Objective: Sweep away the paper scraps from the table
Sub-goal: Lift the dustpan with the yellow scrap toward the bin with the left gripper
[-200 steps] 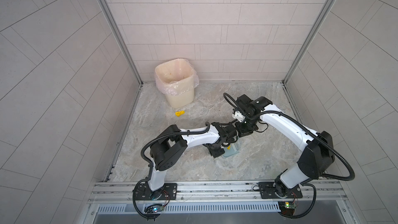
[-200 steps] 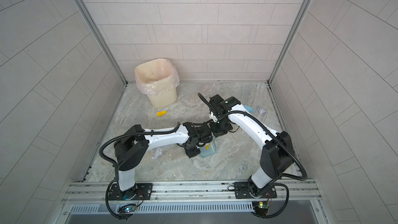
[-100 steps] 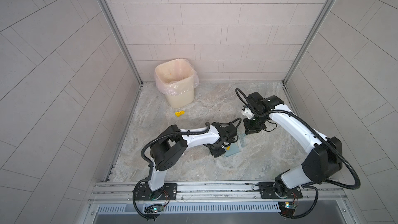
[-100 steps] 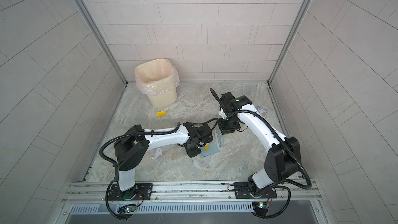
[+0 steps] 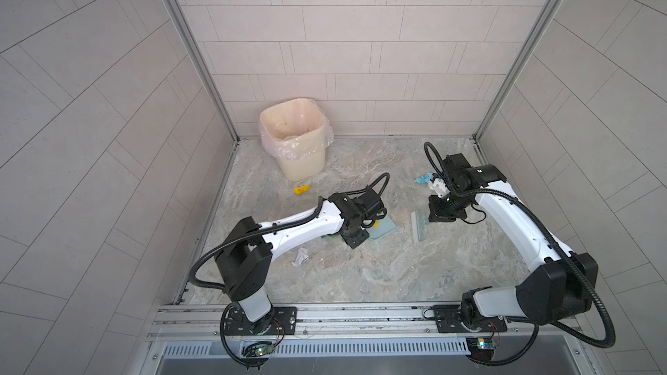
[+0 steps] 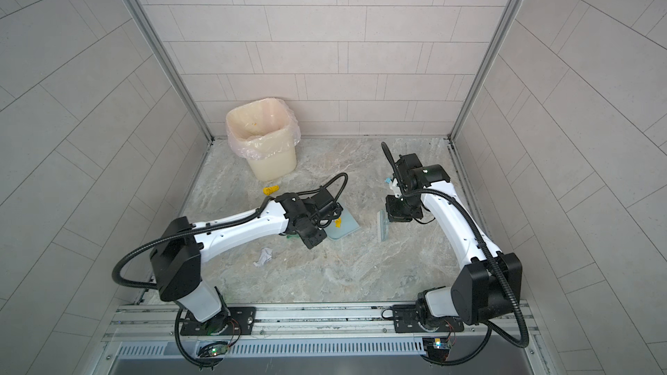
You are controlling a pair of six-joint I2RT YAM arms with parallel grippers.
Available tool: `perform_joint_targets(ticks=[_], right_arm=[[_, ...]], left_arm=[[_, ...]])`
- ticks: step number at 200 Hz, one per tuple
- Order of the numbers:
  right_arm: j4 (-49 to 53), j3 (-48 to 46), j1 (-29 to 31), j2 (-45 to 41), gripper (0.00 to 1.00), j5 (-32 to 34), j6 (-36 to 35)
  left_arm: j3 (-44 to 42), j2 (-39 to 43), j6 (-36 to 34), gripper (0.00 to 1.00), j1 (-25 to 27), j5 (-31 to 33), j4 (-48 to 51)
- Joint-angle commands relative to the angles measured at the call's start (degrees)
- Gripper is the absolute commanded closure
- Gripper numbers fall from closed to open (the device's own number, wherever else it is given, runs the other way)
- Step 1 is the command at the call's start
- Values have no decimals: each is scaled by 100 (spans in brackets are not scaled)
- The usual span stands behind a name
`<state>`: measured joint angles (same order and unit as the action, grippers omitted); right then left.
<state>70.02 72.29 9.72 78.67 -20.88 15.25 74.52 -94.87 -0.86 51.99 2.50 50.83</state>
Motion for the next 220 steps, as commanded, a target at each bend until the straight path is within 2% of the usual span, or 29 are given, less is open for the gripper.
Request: perform_joint_targets(ticks=[1, 41, 85, 115, 160, 220], right_arm=[[-30, -125, -30, -119, 100, -211, -68], [-78, -128, -58, -97, 100, -314, -114], [-85, -95, -83, -106, 100, -424, -153], [-85, -101, -127, -149, 100, -442, -161], [-129, -162, -189, -212, 100, -503, -151], [-120, -163, -221, -221, 100, -557, -158]], left_arm=[[413, 350, 185, 100, -273, 242, 661], [1376, 649, 314, 100, -707, 925, 1623], [2410, 718, 403, 100, -1503, 1167, 2449], [2680, 902, 341, 100, -2025, 1457, 2484], [3028, 962, 261, 100, -2948, 1538, 2699], [3907, 560, 80, 100, -4113, 1300, 2626]])
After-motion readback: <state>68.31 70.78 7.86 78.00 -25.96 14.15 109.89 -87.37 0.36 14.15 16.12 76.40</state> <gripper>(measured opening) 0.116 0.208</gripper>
